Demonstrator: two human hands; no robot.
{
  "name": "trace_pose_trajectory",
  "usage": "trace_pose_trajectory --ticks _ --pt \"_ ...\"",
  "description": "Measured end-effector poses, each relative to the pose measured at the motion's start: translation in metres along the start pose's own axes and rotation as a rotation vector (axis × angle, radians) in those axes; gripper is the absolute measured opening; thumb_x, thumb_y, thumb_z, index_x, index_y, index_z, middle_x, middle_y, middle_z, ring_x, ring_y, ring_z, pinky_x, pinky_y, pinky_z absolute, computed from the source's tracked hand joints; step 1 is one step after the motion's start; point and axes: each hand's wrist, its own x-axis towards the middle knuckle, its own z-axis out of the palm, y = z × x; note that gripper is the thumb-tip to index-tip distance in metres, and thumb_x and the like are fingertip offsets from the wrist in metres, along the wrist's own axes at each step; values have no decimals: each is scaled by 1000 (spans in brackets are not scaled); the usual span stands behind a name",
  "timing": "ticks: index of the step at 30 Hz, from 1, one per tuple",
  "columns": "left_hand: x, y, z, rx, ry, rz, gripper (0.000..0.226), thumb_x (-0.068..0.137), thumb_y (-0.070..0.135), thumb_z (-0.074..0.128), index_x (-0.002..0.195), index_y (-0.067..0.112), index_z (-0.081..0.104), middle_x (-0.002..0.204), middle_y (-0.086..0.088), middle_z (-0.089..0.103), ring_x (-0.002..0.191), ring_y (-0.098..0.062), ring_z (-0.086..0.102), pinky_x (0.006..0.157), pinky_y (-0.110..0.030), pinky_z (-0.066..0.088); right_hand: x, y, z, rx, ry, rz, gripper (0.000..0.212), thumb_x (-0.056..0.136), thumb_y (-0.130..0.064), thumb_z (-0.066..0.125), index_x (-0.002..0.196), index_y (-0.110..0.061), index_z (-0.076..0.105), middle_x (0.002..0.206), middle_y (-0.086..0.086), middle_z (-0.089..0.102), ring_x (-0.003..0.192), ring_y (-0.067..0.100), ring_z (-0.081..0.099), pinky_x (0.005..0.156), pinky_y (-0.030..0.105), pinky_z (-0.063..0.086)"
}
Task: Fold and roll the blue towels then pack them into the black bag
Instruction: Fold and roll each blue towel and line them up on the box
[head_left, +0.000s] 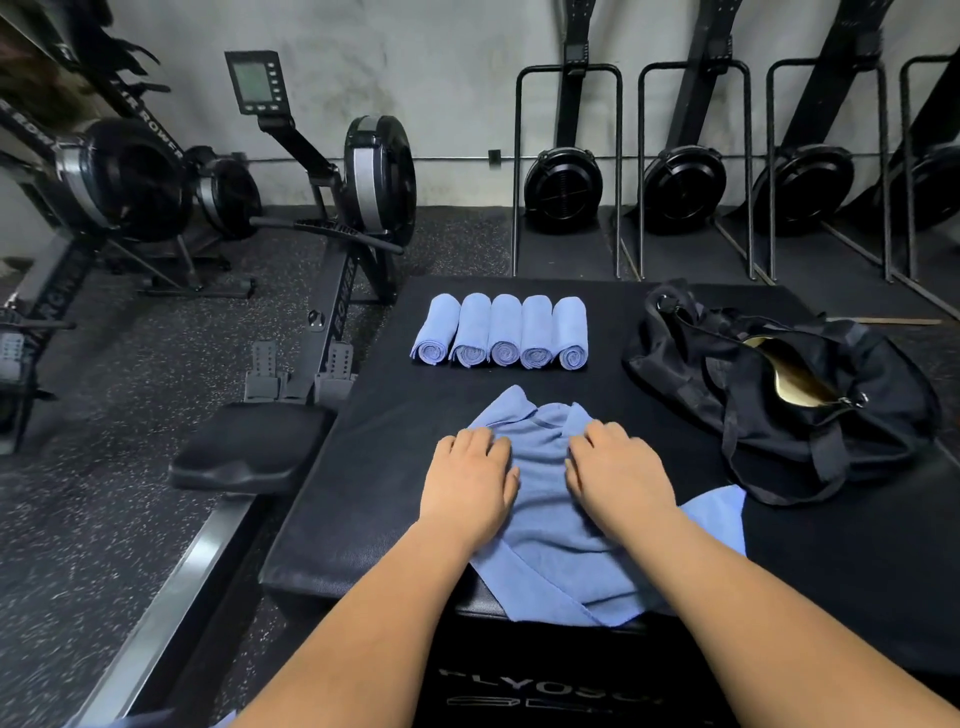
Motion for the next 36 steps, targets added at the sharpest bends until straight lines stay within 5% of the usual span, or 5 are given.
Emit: trace_pose_trajectory --ticks 5,13,22,31,36 --pt "7 -13 6 -65 -125 72 58 104 54 23 152 26 40 158 1 43 146 -23 40 125 -40 15 0 0 15 160 -223 -22 67 104 -58 27 157 -20 42 167 3 34 155 22 30 120 41 34" --pt "17 -23 13 27 -253 -275 69 107 59 12 166 25 18 175 -8 11 161 -37 -2 129 -52 -3 -13 -3 29 113 -38 234 62 95 -50 37 138 -15 63 154 11 54 144 26 47 112 46 42" --pt "31 -3 30 -253 -137 -101 82 98 67 10 161 22 36 171 -3 29 159 -26 21 129 -39 17 -10 -1 36 263 196 75 36 95 -34 49 113 -14 73 124 1 70 123 25 62 99 42 50" --pt "20 8 20 22 55 -232 52 102 57 36 125 17 60 110 -8 57 95 -32 48 84 -45 39 -15 0 23 127 262 434 31 100 -35 49 79 -15 61 81 5 51 74 31 47 74 45 37" --pt "23 5 29 -137 39 -48 58 106 58 31 144 20 52 153 -11 46 147 -36 35 120 -47 31 -8 5 16 290 150 574 27 102 -46 48 109 -22 58 96 3 54 87 31 56 77 45 42"
